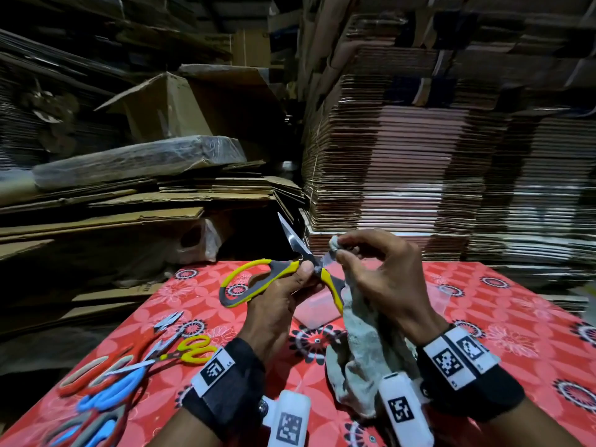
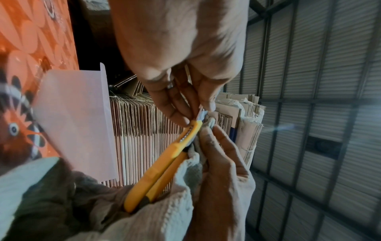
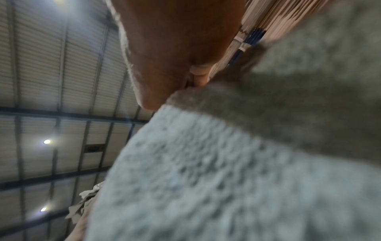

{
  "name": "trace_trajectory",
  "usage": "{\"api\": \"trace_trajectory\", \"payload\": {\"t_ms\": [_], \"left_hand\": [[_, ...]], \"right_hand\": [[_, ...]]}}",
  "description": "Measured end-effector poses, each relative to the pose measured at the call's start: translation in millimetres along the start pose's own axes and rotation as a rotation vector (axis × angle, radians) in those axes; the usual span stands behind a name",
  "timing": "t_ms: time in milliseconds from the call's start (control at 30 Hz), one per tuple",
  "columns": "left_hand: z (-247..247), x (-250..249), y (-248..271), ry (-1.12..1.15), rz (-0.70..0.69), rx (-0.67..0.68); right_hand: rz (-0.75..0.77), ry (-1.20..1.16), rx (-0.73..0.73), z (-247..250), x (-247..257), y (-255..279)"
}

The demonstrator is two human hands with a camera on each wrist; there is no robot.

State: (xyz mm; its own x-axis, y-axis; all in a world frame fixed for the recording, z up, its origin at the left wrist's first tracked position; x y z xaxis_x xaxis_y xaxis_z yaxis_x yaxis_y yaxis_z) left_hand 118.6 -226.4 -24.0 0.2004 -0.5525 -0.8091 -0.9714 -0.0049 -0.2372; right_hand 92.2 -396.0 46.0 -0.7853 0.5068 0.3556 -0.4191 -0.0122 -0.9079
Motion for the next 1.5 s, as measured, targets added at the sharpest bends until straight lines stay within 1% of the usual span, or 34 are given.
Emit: {"api": "trace_trajectory", "payload": {"t_ms": [67, 133, 200, 300, 400, 467, 533, 600, 700, 733, 800, 867, 933, 1100, 1233, 1300, 1367, 1500], "left_hand": [[-1.9, 0.3, 1.7, 0.005, 0.007, 0.011], [-0.9, 0.9, 1.5, 0.022, -0.009, 0.008], [2.1, -0.5, 0.9, 0.042, -0.035, -0.027], [2.2, 2.0, 0.7, 0.077, -0.008, -0.016], [1.6, 4.3, 0.8, 0.058, 0.025, 0.004], [3.9, 4.9, -2.2, 0.010, 0.013, -0.002], [4.3, 5.7, -3.3, -0.027, 0.003, 0.011], [5.5, 5.5, -3.2, -0.019, -0.013, 0.000], [6.4, 4.1, -2.9, 0.009, -0.035, 0.003], [5.9, 3.4, -3.2, 0.010, -0.030, 0.011], [6.2, 1.5, -4.1, -0.009, -0.022, 0.024], [3.6, -0.1, -3.7, -0.042, -0.022, 0.050], [1.3, 1.0, -1.8, -0.064, -0.025, 0.058], [1.2, 3.7, -0.9, -0.003, -0.029, 0.044], [1.0, 0.2, 1.3, 0.027, -0.046, 0.012], [-0.2, 0.8, 2.4, 0.048, -0.040, 0.001], [0.0, 2.3, 2.5, 0.075, -0.018, -0.005], [2.5, 5.1, 0.0, 0.104, 0.007, -0.032]], "right_hand": [[-0.021, 0.015, -0.048, 6.6, -3.1, -1.5], [0.003, 0.035, -0.054, 3.5, 0.2, 0.7], [0.050, 0.025, -0.001, -7.6, 6.9, 6.0], [0.087, 0.007, 0.059, -16.8, 11.7, 9.9], [-0.007, -0.004, -0.014, -6.1, 1.6, 4.0], [-0.070, 0.010, -0.051, 1.4, -6.9, 1.0], [-0.085, 0.023, -0.078, 6.0, -9.5, -0.1], [-0.029, 0.028, -0.061, 2.9, -3.0, 1.3], [0.095, 0.032, 0.039, -11.2, 12.4, 8.4], [0.111, 0.029, 0.054, -12.5, 13.7, 8.7], [0.069, 0.017, 0.025, -6.5, 8.8, 4.8], [-0.024, 0.010, -0.047, 4.6, -3.1, -0.8], [-0.101, 0.012, -0.081, 11.7, -13.4, -3.9], [-0.128, 0.012, -0.080, 18.6, -16.1, -7.1], [-0.163, -0.112, -0.114, 29.3, -17.5, -13.9], [-0.170, -0.182, -0.093, 28.8, -14.8, -15.1], [-0.157, -0.204, -0.050, 23.9, -11.2, -13.5], [-0.101, -0.139, 0.042, 5.5, -4.2, -3.6]]}}
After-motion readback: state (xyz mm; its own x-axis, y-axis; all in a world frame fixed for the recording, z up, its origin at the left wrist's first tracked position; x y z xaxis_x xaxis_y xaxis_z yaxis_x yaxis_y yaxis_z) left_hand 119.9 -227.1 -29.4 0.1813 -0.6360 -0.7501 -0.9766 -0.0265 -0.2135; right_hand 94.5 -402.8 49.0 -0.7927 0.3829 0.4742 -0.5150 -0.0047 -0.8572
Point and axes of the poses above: each hand's wrist, its own y-axis away from the middle knuckle, its own z-axis out of the back of the hand, x = y × z, the point moved 6 cm from there along -y, towards the middle knuckle, and after that the axes turned 1 degree about z, right-handed, at the moved point
